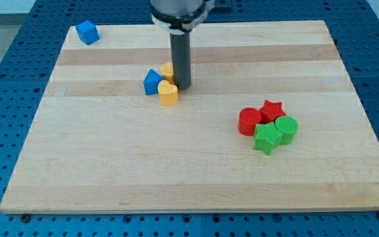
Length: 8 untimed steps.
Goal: Push the yellow hexagon into the blue cube
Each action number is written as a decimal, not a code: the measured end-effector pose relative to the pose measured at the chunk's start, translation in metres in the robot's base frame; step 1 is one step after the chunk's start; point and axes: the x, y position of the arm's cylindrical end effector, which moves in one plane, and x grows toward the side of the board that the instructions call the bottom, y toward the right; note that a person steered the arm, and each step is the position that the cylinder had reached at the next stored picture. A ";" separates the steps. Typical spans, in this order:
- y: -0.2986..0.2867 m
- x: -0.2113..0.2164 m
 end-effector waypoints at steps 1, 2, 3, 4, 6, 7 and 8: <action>-0.026 -0.017; -0.048 -0.035; -0.077 -0.051; -0.083 -0.062; -0.084 -0.077; -0.084 -0.089; -0.084 -0.094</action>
